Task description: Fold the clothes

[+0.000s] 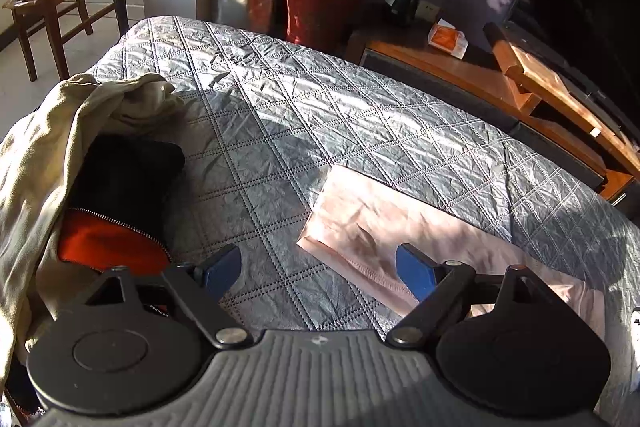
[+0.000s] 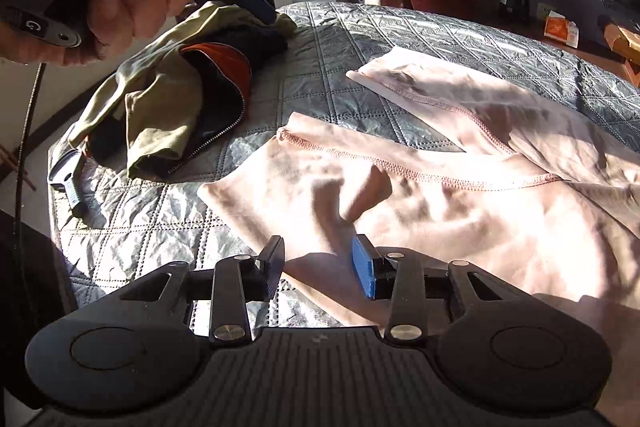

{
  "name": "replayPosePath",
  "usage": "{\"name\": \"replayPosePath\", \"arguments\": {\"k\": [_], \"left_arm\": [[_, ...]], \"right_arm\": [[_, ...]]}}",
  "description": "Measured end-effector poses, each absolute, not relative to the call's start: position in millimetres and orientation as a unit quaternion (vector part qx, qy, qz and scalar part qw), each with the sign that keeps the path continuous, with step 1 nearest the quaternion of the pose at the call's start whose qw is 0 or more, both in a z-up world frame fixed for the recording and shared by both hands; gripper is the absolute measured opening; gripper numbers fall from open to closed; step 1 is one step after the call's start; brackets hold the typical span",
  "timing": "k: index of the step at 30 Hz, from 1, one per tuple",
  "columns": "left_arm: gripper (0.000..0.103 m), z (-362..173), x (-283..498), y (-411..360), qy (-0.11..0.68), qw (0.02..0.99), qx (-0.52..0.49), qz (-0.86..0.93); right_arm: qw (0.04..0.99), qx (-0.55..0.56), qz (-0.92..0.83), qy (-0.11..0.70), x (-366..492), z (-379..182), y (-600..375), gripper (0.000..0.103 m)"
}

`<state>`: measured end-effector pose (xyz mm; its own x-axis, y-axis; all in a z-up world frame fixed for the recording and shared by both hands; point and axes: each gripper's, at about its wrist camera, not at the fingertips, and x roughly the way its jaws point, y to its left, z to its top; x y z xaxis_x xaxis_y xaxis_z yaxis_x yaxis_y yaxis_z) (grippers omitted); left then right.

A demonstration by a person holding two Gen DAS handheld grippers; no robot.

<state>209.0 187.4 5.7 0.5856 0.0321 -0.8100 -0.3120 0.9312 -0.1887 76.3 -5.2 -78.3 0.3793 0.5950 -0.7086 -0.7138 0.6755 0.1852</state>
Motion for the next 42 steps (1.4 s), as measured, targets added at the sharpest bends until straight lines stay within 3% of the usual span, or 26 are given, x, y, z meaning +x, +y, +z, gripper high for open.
{"name": "replayPosePath", "arguments": {"k": [3,7,12,20,27,30,38,42], "left_arm": [[0.082,4.0,210.8,183.2,0.447,0.877,-0.150,0.095],[0.083,1.6,212.9,181.6,0.450,0.876,-0.148,0.095],[0.084,-5.5,220.9,181.6,0.457,0.872,-0.142,0.101],[0.084,-30.6,244.7,188.0,0.481,0.856,-0.145,0.119],[0.084,-49.0,261.9,177.8,0.492,0.854,-0.114,0.126],[0.084,-52.2,270.0,178.3,0.489,0.855,-0.112,0.134],[0.084,-67.4,289.0,184.6,0.496,0.851,-0.108,0.136],[0.084,-73.9,302.7,181.1,0.499,0.852,-0.101,0.126]], "right_arm": [[0.824,-0.073,0.410,0.385,69.2,-70.7,-7.3,0.051],[0.868,0.058,0.308,0.385,104.4,-61.7,-72.7,0.051],[0.906,0.138,0.170,0.363,148.9,-50.3,-168.6,0.072],[0.902,0.233,0.065,0.358,217.5,-57.9,-297.1,0.075],[0.904,0.232,0.054,0.355,246.7,-83.7,-321.2,0.075],[0.906,0.210,0.063,0.361,251.1,-95.5,-316.6,0.068],[0.915,0.210,0.059,0.340,256.5,-103.9,-323.9,0.070],[0.921,0.155,0.064,0.351,260.9,-106.3,-312.4,0.052]]}}
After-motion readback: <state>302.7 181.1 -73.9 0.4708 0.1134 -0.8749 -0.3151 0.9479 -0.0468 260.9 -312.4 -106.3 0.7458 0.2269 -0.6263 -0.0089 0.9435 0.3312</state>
